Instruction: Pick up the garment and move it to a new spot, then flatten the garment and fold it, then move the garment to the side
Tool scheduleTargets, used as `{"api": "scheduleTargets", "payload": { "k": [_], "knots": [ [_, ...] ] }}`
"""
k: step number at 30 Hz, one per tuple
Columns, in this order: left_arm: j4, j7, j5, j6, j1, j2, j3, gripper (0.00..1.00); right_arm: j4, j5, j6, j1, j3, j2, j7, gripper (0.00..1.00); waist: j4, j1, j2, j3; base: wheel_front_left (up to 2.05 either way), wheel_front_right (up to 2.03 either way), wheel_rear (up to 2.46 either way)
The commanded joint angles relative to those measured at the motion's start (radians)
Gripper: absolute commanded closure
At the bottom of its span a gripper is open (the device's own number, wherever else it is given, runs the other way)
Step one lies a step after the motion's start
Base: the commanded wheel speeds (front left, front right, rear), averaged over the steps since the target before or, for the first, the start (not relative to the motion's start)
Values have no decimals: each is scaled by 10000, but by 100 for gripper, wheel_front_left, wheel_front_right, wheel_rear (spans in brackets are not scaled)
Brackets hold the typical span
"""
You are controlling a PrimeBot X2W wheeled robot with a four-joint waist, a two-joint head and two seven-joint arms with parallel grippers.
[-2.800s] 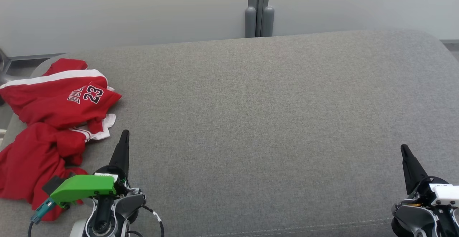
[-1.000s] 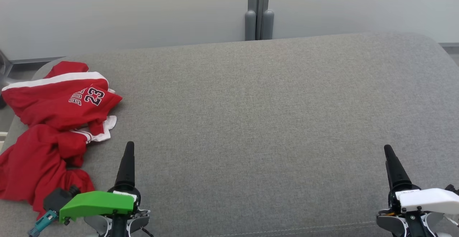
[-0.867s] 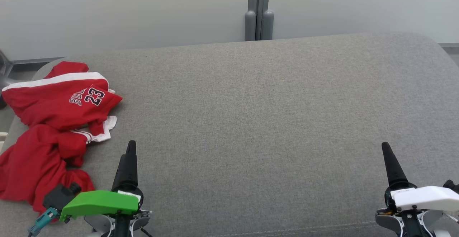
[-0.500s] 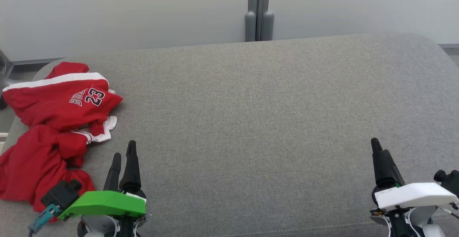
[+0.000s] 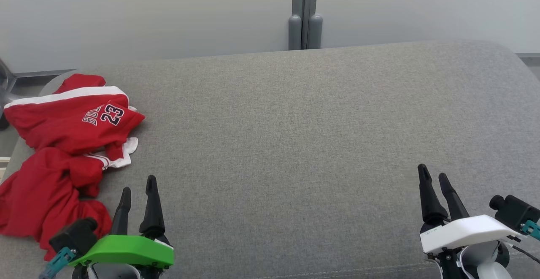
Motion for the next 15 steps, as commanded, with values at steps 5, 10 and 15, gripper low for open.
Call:
{"api": "scheduleTargets", "payload": {
  "k": [5,10,15],
  "knots": [
    [-96,-215,849,114,146,122,-22,0,47,-928,4,-258,216,-78,-254,0,-6,0,0,-16,0,0,0],
    [8,-355,1472,160,264,123,-83,0,235,-1686,4,-315,500,-86,-445,0,-25,0,0,-40,0,0,0],
    [65,-466,1962,194,339,148,-106,0,320,-2242,4,-384,651,-93,-596,0,-33,0,0,-63,0,0,0]
  ]
}}
